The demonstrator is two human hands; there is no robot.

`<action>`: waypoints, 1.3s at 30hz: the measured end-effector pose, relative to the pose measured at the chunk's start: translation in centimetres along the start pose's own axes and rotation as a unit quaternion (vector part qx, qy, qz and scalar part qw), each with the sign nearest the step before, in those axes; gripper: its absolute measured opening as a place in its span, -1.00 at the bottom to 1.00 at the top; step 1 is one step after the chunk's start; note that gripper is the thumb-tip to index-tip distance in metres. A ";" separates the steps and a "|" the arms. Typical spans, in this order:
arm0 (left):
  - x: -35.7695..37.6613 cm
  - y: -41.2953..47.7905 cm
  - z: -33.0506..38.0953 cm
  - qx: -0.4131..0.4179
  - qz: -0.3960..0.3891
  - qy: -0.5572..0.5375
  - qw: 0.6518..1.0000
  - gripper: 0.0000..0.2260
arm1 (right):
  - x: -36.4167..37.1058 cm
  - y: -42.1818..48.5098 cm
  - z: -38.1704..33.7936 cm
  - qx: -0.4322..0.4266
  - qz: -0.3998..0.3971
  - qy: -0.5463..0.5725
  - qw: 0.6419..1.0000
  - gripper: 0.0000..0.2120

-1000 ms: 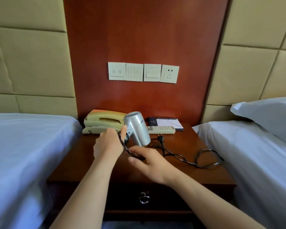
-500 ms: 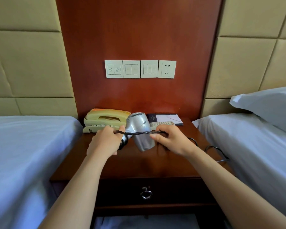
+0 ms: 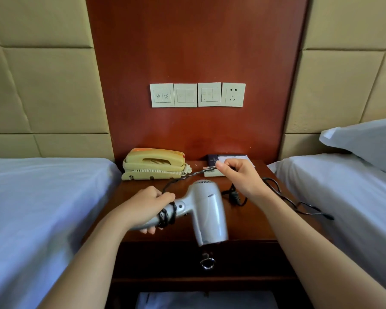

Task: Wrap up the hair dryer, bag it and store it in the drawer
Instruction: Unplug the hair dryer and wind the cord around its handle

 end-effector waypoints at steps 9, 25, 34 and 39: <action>1.2 -0.3 1.6 0.027 -0.061 -0.207 0.976 -0.77 | 0.7 0.3 3.9 0.034 0.004 0.016 0.999 -0.59; 1.7 3.3 -0.7 -0.088 -0.035 -0.562 0.822 -0.56 | 4.2 -2.8 3.5 -0.103 -0.148 -0.248 0.952 -0.54; 1.2 4.5 -3.1 -0.188 0.157 -0.502 0.830 -0.60 | 2.7 -2.4 -2.3 -0.230 -0.101 -0.258 0.933 -0.59; -0.1 4.0 -2.1 -0.148 0.280 -0.358 0.878 -0.66 | 1.2 -2.1 -4.0 -0.251 -0.042 -0.263 0.931 -0.81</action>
Point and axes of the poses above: each hand's wrist, its own y-axis towards the middle knuckle, its own x-axis out of the palm, z = x × y, the point moved 9 cm from there along y, towards the middle knuckle, and after that the axes turned 10 degrees about z, right-handed, at the moved point
